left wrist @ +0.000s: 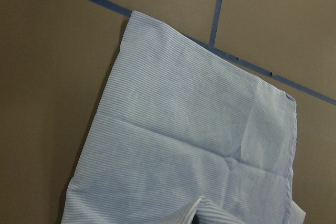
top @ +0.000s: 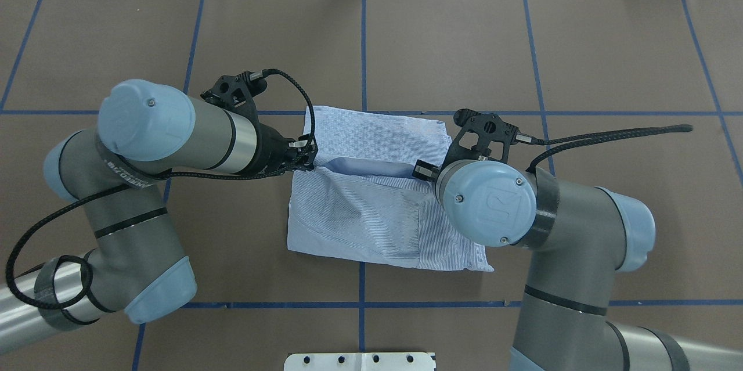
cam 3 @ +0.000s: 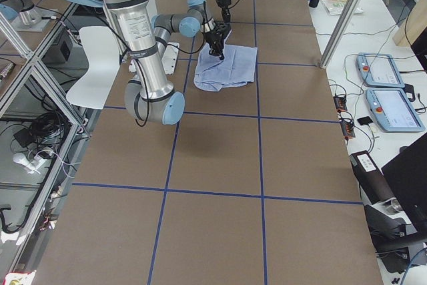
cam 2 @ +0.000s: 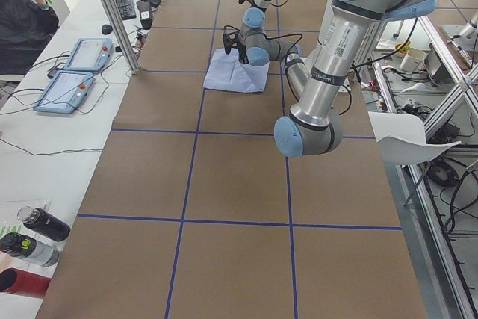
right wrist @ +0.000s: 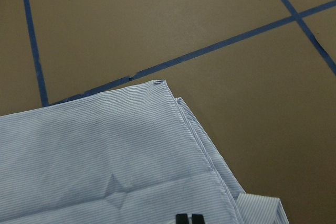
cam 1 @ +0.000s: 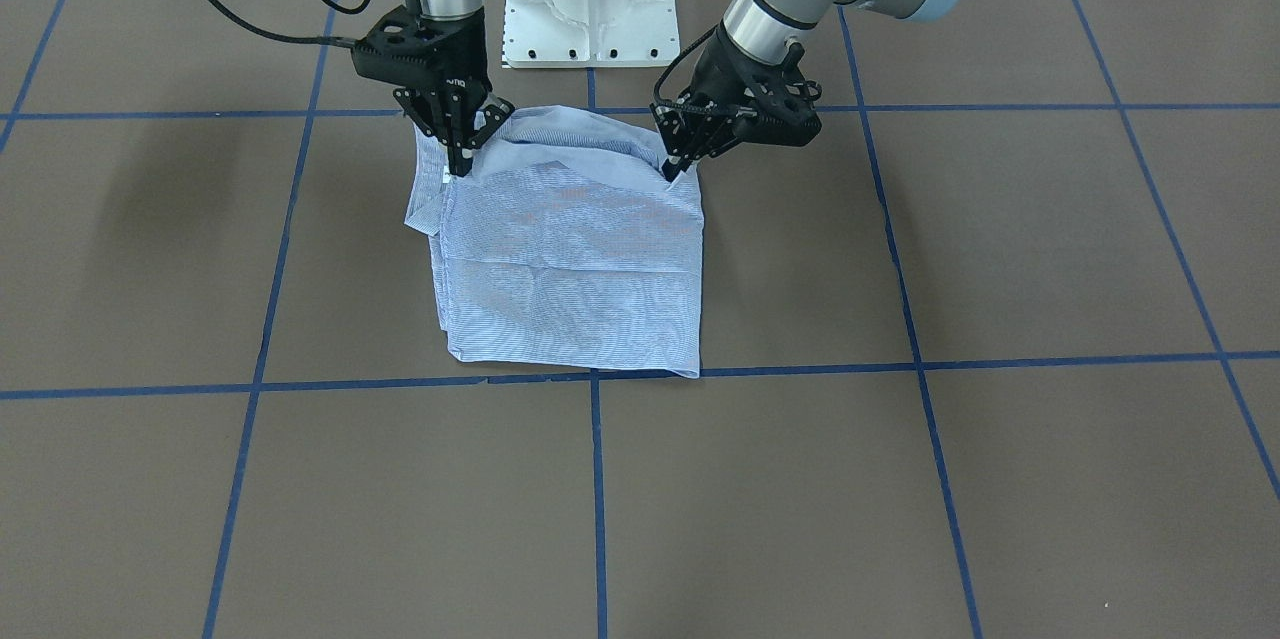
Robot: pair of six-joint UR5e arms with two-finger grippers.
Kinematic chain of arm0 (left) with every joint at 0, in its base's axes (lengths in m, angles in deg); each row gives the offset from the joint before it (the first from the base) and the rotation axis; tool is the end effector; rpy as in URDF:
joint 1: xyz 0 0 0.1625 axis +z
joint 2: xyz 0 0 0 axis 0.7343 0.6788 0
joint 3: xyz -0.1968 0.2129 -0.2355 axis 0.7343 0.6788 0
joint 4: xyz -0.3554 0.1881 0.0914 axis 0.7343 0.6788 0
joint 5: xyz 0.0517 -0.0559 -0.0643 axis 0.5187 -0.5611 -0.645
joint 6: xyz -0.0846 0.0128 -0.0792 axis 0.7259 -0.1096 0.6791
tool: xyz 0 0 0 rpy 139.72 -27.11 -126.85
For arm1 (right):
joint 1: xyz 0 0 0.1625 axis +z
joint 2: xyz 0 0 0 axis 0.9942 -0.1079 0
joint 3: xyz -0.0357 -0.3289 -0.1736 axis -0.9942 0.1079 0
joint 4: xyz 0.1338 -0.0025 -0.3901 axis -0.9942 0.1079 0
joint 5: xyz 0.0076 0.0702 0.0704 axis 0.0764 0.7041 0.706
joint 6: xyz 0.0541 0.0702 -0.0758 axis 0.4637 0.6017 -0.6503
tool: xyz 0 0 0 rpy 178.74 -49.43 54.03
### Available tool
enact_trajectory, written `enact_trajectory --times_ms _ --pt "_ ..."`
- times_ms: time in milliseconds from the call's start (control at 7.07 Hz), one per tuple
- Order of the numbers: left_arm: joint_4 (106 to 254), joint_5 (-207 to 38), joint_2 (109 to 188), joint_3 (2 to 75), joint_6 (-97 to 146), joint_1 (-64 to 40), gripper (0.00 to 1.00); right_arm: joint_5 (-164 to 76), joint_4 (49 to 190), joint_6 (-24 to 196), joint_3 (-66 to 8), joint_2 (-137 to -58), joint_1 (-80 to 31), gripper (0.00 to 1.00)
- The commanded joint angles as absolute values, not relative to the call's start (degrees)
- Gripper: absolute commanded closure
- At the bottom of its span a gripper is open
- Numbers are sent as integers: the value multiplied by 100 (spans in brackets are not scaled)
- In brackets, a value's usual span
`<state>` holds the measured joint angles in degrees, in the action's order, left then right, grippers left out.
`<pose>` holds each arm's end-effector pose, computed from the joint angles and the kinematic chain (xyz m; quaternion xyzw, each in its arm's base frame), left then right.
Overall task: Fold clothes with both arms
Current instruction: 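Grasp the near edge with both grippers and fold it away from the robot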
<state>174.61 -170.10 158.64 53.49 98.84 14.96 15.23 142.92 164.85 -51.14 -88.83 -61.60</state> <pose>0.4532 -0.4028 0.1602 0.0353 0.5582 -0.1420 0.8167 -0.4632 -0.3508 0.1867 0.1195 -0.3625 0.2466 0.8908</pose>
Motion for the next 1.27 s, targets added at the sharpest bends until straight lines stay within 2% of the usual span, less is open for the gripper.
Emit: enact_trajectory --times_ms 0,283,566,1132 --pt "17525 -16975 16195 4559 9408 1289 100 1691 13808 16066 -4319 -8720 -5771 100" --pt "17665 -16650 16790 3454 8723 1036 100 1840 13547 15741 -3581 -8395 -5630 100" --pt "17666 -16650 17204 2923 8449 1025 100 2008 12781 15477 -2911 -8340 -5489 100" --pt "18157 -16641 17347 2202 8185 1025 100 2602 12771 14774 -2909 -8411 -5148 100"
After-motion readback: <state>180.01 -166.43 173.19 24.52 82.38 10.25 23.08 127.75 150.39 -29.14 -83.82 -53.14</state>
